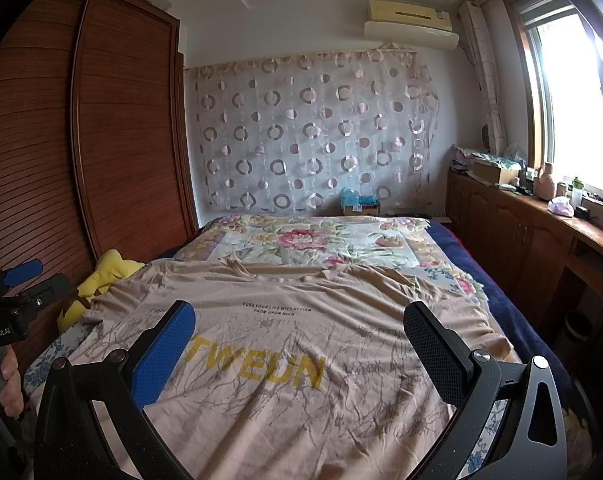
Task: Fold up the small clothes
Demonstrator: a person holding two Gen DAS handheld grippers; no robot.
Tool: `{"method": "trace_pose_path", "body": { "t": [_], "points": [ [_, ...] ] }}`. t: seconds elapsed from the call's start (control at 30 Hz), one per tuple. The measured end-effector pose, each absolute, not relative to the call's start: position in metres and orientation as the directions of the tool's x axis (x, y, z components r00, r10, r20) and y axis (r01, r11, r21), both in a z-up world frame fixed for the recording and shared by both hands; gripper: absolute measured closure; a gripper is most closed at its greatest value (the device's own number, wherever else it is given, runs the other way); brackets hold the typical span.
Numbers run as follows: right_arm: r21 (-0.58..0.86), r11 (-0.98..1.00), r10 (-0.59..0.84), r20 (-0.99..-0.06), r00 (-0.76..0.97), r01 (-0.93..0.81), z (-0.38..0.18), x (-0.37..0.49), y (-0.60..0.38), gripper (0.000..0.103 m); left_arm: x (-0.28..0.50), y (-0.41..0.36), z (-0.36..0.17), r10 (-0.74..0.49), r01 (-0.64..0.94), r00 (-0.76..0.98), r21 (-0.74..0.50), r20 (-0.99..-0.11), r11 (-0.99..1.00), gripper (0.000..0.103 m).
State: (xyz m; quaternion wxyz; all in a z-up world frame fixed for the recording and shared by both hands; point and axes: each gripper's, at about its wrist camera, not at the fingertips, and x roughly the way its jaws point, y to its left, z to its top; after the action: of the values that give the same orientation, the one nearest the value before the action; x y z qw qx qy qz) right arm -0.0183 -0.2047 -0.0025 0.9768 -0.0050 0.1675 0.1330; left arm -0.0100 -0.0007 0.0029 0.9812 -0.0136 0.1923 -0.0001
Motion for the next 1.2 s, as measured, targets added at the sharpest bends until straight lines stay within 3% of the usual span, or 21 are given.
{"method": "trace_pose_path", "body": {
  "t": [1.2],
  "points": [
    [0.041,0.962,0.268,-0.322,0.908,-0.269,-0.002,-0.019,-0.203,0.000,-0.009,-0.009,0.013,-0.005,-0.003,0.928,-0.022,-0.371,1.000,0.000]
  ]
}}
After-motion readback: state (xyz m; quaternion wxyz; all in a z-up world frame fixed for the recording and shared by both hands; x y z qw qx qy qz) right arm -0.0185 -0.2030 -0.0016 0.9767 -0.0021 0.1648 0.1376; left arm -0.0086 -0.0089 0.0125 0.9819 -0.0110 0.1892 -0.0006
